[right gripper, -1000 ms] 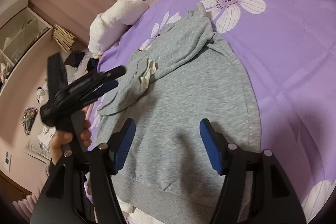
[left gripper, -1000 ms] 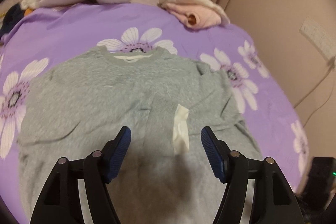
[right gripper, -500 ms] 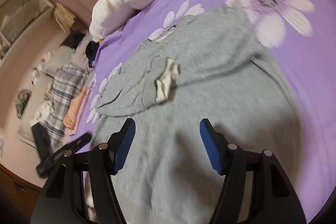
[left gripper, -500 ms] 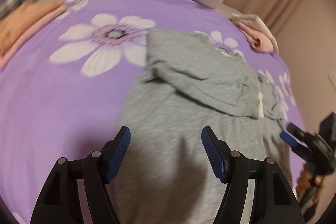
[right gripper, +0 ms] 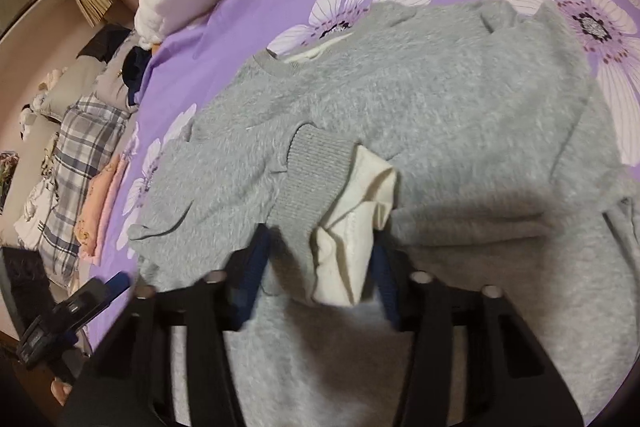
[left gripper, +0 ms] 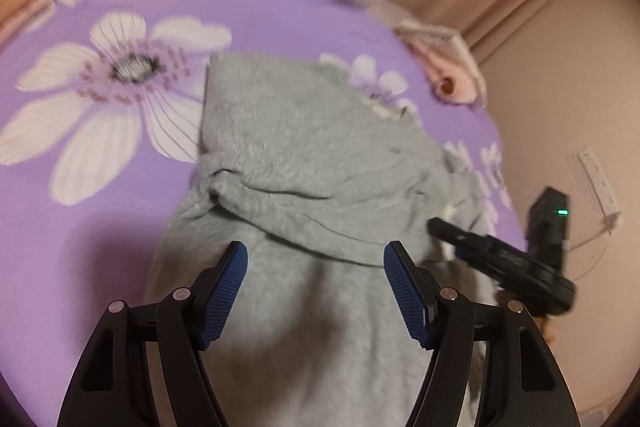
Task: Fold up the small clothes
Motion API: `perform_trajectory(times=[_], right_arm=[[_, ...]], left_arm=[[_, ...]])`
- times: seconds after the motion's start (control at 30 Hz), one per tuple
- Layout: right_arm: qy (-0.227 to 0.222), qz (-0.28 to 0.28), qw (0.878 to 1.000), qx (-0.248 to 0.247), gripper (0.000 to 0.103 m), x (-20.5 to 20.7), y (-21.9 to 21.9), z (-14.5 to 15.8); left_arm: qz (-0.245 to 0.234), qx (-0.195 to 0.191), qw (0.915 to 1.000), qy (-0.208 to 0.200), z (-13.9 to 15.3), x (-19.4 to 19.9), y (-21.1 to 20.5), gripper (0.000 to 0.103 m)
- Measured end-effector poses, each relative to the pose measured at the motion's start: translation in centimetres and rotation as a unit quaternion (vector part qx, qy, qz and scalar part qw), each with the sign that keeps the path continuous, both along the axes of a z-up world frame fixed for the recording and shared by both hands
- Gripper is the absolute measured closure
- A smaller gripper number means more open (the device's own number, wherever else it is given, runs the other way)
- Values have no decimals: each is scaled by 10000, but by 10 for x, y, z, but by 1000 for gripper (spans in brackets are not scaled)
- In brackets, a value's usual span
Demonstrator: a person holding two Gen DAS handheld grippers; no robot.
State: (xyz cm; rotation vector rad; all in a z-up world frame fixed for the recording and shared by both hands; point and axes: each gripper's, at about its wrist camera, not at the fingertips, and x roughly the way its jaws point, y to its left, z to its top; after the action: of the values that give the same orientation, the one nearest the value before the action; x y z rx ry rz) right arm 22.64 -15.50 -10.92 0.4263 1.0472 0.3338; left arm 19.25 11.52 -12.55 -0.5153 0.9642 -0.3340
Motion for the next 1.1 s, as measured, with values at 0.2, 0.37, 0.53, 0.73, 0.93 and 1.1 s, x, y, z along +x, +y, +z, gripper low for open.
perform_trajectory(times=[0.2,0.37,0.53,0.73,0.93,1.1], right_arm=[[-436,175,9986,-254,91,6,8,24],[-627,55,9978,-185,92,-1,-3,34],[-211,23,9992,-333,82,7,-6,0],[-648,114,9967,-479,64,-25,-20,27],[-741,663,9920,-774,64,-55,-15,24],[-411,826,9878,-1257,64,-59,-7,3]], left_arm=[[571,-121,9981,-211,-9,18,0,34],[1092,2,9923,-586,-3,12,10,34],[1098,69,9935,-298,-13,10,17,34],[557,607,9966,-41,-2,-19,14,34],[148,1173,9924,-328,13,-53,-9,34],[-242,1486,9885,-165,-1,-57,-36,34]])
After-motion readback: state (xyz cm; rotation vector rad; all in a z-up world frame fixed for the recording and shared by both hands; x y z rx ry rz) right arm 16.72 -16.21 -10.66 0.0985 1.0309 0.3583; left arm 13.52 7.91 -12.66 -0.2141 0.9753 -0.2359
